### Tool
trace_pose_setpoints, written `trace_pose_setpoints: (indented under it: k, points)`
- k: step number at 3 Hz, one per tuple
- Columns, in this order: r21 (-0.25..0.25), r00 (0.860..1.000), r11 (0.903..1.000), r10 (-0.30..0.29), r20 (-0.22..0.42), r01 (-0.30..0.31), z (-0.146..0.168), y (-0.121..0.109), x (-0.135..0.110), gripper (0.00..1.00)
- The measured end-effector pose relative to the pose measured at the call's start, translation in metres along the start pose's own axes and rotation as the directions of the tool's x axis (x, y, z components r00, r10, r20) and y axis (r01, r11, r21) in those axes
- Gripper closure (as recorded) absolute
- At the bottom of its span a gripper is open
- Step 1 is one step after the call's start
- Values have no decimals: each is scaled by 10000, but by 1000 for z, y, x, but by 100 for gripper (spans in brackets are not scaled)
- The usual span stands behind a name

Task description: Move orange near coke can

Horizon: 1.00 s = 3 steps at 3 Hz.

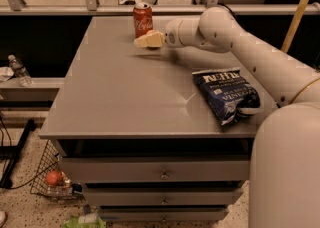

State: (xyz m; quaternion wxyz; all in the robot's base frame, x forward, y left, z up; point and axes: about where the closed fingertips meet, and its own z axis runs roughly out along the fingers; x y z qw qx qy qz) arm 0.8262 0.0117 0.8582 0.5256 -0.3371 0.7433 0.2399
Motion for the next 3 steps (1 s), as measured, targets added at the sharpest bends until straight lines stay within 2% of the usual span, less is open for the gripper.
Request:
trace_pose_setpoints:
  k: [1,2,3]
  points:
    - [120,9997,9997,-228,-78,229,-14,-2,-3,0]
    - [875,9979,9949,-464,-462,504,-55,-14,-4,0]
    - [1911,9939,9792,-497,-980,679,-112,-19,-1,0]
